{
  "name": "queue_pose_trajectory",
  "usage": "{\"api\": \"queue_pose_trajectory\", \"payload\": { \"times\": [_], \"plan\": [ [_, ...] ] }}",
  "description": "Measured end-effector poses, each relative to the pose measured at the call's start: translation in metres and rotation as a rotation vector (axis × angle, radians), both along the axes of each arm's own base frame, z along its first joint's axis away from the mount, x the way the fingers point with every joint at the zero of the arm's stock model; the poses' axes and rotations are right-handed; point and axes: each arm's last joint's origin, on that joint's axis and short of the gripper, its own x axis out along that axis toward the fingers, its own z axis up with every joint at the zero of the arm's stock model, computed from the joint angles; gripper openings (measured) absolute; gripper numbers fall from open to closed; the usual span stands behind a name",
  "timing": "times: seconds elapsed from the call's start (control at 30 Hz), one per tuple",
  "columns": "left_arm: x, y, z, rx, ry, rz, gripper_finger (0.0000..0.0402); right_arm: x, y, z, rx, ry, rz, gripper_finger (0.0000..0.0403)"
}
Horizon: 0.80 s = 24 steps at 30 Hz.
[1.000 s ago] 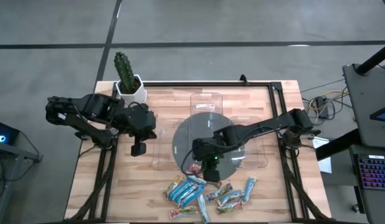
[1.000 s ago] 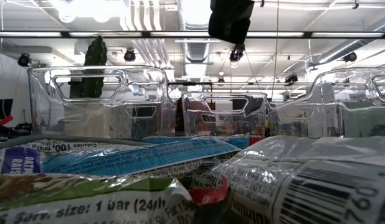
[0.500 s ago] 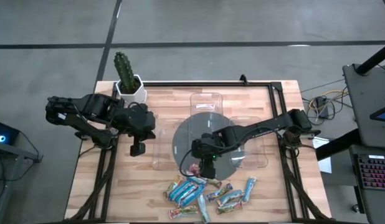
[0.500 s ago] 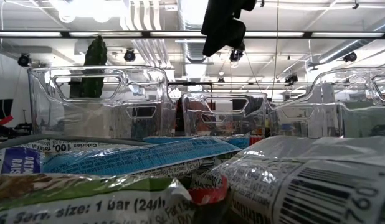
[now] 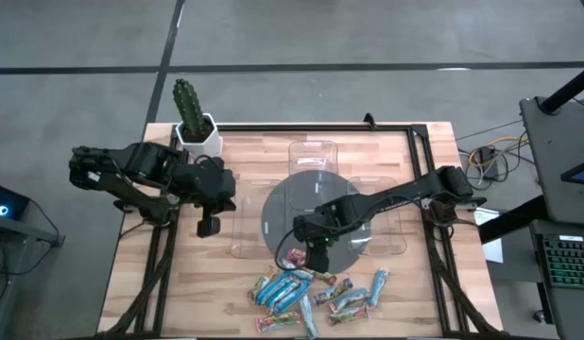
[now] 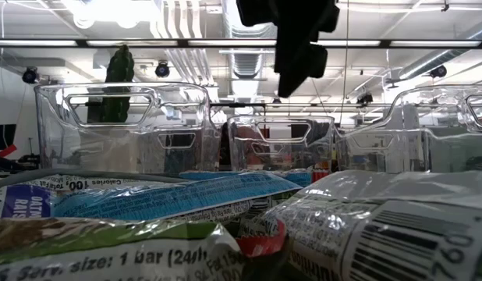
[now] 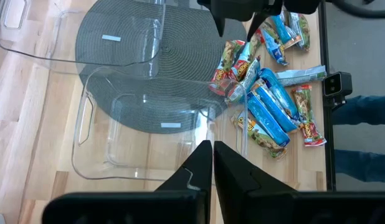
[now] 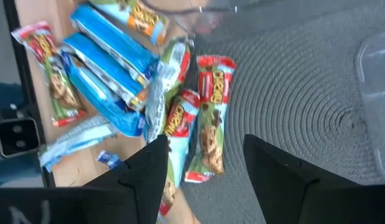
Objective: Pick and place Granola Bars by type
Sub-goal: Put the red granola bar into the left transparent bin
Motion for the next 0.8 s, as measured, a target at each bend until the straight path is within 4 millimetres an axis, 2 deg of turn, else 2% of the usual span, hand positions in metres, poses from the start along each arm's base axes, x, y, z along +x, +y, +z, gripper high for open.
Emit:
{"api": "queue_pose_trajectory", "payload": {
  "times": [0.3, 0.53, 0.63, 0.8],
  "plan": [
    [0.0, 0.0, 0.0, 0.0, 0.0, 0.0, 0.0, -0.005, -0.001, -0.015, -0.005, 0.045, 0.003, 0.0201],
    [0.0, 0.0, 0.0, 0.014, -0.003, -0.006, 0.0, -0.003, -0.001, -0.012, 0.001, 0.025, 0.003, 0.02],
    [-0.001, 0.002, 0.003, 0.052, -0.044, -0.002, 0.0, -0.001, 0.001, 0.002, 0.006, -0.039, 0.031, 0.0195],
    [-0.006, 0.003, 0.021, 0.066, -0.233, -0.046, 0.0, -0.005, 0.003, 0.05, -0.009, -0.305, 0.073, 0.0183]
  ]
}}
